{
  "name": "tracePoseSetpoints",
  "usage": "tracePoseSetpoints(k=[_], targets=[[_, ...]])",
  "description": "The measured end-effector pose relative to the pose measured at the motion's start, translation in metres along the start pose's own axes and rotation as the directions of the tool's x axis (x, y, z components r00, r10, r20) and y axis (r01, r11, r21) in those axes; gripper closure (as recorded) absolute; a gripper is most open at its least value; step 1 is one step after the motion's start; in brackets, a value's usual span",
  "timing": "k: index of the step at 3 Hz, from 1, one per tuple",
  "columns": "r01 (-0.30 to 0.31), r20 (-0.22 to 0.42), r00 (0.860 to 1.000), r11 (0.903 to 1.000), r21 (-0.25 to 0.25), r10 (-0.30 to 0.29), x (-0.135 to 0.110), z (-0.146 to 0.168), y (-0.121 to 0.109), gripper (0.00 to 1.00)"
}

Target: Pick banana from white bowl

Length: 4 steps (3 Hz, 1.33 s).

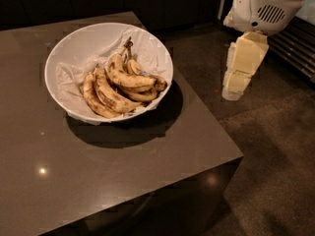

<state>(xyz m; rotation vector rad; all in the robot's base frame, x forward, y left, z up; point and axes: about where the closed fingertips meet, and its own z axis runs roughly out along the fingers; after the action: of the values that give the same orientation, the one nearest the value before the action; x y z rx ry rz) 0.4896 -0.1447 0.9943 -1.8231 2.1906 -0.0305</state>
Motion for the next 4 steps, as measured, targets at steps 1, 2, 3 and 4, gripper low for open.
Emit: tracePoseSetpoints(k=[1, 2, 3, 4], targets=[[-0.103, -0.004, 0.995, 0.9946, -0.014, 0.103, -0.02, 0.023, -0.003, 0.0], [-0.101, 0.003, 0.995, 0.9949, -0.005, 0.101, -0.022, 0.024, -0.005, 0.0], [-0.136, 0.028, 0.99, 0.9907, 0.005, 0.136, -0.036, 0.017, -0.008, 0.0], [-0.184, 0.032, 0.982, 0.9828, 0.015, 0.184, -0.079, 0.0, -0.014, 0.0]])
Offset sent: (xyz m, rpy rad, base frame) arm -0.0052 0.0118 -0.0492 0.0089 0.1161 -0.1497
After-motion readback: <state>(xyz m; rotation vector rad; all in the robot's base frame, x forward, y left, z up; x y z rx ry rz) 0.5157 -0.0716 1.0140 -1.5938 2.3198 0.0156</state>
